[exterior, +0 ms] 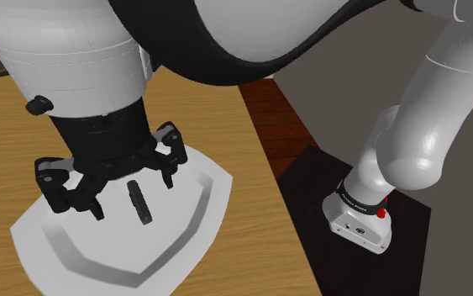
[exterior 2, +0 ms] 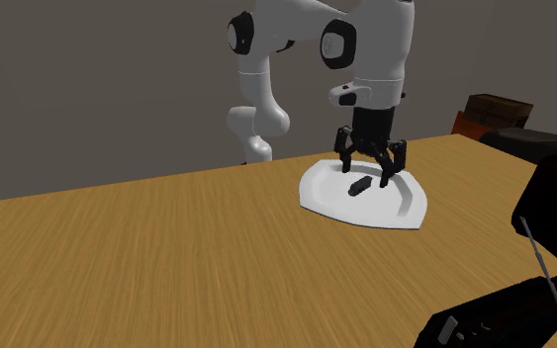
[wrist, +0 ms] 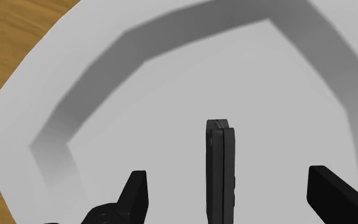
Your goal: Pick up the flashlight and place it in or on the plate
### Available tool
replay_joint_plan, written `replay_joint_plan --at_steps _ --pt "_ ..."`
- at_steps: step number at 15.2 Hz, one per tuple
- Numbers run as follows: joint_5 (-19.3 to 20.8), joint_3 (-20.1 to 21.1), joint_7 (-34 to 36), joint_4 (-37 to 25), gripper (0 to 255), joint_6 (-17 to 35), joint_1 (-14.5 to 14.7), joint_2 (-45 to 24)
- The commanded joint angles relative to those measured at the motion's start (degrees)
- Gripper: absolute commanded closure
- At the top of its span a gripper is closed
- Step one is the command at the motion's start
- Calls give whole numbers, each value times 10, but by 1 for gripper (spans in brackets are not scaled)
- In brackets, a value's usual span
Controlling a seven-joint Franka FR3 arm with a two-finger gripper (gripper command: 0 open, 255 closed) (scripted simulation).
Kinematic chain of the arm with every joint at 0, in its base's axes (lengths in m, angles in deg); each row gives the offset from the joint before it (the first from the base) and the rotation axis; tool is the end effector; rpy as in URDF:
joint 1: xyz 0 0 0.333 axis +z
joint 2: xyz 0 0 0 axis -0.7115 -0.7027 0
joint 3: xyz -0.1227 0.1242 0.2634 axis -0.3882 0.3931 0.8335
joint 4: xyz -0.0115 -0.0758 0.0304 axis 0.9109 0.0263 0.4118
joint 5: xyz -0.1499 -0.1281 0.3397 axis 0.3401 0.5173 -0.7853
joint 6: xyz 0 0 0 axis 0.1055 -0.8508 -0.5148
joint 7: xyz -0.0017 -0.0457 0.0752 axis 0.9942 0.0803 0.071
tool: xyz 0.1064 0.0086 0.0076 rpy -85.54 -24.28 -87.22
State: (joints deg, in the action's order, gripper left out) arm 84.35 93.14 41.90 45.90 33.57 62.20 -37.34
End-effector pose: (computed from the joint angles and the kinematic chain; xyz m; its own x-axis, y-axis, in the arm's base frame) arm 0.2865 0.5058 0.5348 0.9692 -0.2462 -0.0003 -0.2461 -0.9687 -0.0317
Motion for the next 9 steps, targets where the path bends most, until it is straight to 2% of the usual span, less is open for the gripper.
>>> replay_joint_plan --at_steps 1,2,9 --pt "-1 1 0 -34 0 -35 1 1" --pt "-1 1 0 -49 0 -50 1 0" --pt "-1 1 0 -50 0 -50 1 0"
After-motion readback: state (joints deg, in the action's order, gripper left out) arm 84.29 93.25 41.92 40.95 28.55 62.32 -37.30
